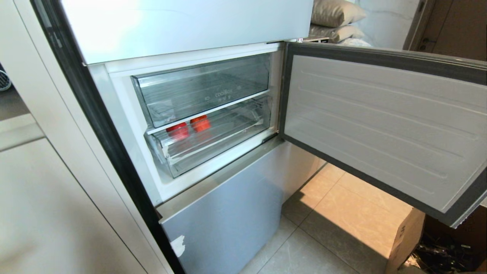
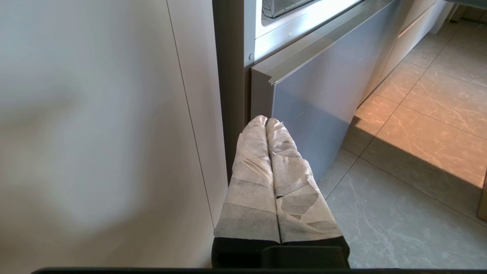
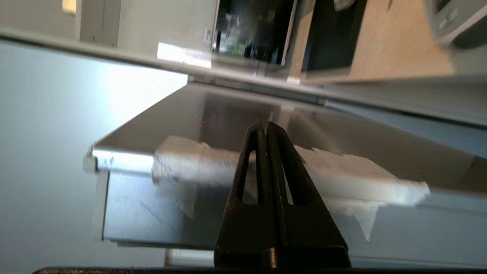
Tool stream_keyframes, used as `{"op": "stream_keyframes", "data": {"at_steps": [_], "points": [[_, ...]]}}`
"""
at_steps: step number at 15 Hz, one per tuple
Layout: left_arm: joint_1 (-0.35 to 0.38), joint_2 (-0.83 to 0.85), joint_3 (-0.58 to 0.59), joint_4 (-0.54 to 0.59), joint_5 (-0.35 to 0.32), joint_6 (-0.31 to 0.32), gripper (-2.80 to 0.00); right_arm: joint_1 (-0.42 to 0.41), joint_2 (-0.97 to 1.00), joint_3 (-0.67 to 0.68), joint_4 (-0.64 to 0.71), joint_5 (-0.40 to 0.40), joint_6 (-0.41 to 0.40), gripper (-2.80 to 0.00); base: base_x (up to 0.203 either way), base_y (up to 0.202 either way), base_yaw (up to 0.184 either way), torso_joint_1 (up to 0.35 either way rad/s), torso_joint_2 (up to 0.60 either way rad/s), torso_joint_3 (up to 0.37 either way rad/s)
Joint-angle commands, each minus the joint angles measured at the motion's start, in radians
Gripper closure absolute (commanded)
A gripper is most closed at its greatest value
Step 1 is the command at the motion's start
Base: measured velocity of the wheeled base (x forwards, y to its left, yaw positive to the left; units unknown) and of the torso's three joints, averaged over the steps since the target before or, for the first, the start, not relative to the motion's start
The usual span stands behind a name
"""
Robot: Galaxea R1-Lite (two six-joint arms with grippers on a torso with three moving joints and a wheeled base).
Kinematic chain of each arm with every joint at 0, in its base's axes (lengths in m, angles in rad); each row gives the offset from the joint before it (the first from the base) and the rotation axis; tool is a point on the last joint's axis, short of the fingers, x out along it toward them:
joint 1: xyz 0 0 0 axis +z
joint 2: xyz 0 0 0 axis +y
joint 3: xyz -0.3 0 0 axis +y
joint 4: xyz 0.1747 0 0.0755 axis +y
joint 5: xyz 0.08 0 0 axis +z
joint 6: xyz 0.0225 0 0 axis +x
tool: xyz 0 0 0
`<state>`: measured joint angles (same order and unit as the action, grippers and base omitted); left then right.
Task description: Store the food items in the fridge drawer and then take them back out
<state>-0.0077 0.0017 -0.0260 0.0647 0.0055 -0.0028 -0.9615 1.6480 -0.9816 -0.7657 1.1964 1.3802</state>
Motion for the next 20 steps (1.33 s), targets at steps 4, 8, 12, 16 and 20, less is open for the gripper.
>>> {"op": "stream_keyframes", "data": {"at_steps": [4, 8, 12, 16, 20], "points": [[0.0, 0.0, 0.0, 0.0, 0.001, 0.0, 0.0, -0.017, -0.304, 0.047, -0.017, 0.044, 0.028, 0.0, 0.0, 0.0, 0.0, 0.0, 0.0, 0.0], [0.0, 0.0, 0.0, 0.001, 0.001, 0.0, 0.0, -0.044, -0.388, -0.236, -0.113, -0.049, 0.348, 0.0, 0.0, 0.0, 0.0, 0.0, 0.0, 0.0], [0.0, 0.0, 0.0, 0.0, 0.001, 0.0, 0.0, -0.123, -0.399, -0.166, -0.126, -0.173, 0.263, 0.0, 0.0, 0.0, 0.0, 0.0, 0.0, 0.0], [0.0, 0.0, 0.0, 0.001, 0.001, 0.0, 0.0, 0.02, -0.38, 0.008, 0.027, -0.558, -0.383, 0.0, 0.0, 0.0, 0.0, 0.0, 0.0, 0.0], [0.0, 0.0, 0.0, 0.001, 0.001, 0.0, 0.0, 0.468, -0.358, 0.132, 0.212, -0.99, -0.613, 0.0, 0.0, 0.0, 0.0, 0.0, 0.0, 0.0]]}}
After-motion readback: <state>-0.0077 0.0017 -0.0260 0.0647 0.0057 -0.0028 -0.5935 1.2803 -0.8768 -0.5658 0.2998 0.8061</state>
